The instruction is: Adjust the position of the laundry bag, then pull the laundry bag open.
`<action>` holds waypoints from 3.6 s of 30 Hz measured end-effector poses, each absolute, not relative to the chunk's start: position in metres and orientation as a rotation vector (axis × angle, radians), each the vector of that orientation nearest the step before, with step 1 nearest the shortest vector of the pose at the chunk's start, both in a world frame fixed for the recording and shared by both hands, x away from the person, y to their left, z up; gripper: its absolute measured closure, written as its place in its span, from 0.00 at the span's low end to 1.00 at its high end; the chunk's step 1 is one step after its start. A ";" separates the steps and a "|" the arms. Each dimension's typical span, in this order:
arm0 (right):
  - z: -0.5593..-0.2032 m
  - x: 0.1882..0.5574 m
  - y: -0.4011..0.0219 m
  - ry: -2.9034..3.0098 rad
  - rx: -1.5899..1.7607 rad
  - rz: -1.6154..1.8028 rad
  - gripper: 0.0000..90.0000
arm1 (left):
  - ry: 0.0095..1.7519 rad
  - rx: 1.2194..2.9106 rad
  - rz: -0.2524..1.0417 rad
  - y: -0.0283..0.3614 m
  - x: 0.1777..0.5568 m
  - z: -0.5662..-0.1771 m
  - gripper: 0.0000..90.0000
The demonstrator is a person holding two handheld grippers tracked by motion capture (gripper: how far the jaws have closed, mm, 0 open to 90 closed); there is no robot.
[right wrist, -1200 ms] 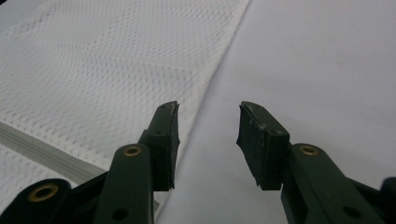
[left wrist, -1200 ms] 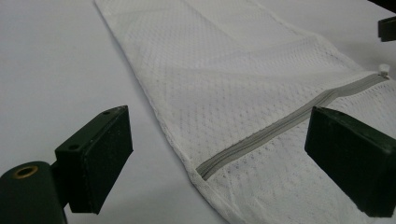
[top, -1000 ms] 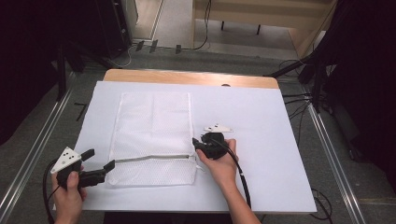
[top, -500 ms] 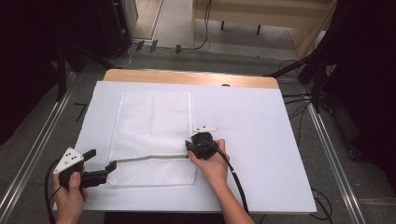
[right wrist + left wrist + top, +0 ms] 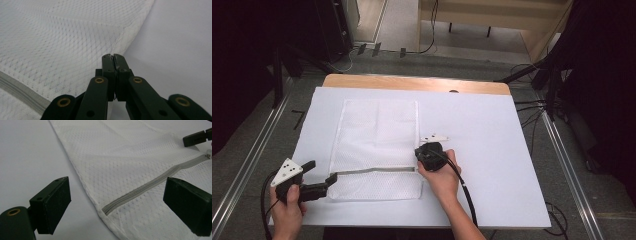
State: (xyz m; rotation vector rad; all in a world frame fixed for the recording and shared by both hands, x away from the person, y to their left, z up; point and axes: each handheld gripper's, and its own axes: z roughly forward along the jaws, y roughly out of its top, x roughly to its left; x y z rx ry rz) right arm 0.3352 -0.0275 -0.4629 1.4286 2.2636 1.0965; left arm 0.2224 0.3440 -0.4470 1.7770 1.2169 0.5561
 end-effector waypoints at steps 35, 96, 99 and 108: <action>-0.464 0.282 -0.144 2.157 1.505 1.097 1.00 | 1.222 1.771 0.543 0.338 0.220 -0.449 0.09; -0.485 0.215 -0.146 2.198 1.315 1.044 0.64 | 1.098 1.837 0.429 0.279 0.214 -0.451 0.09; -0.482 0.216 -0.148 2.206 1.334 1.035 0.75 | 1.097 1.833 0.423 0.277 0.214 -0.450 0.09; -0.475 0.216 -0.154 2.217 1.354 1.100 0.96 | 1.087 1.823 0.380 0.263 0.216 -0.450 0.09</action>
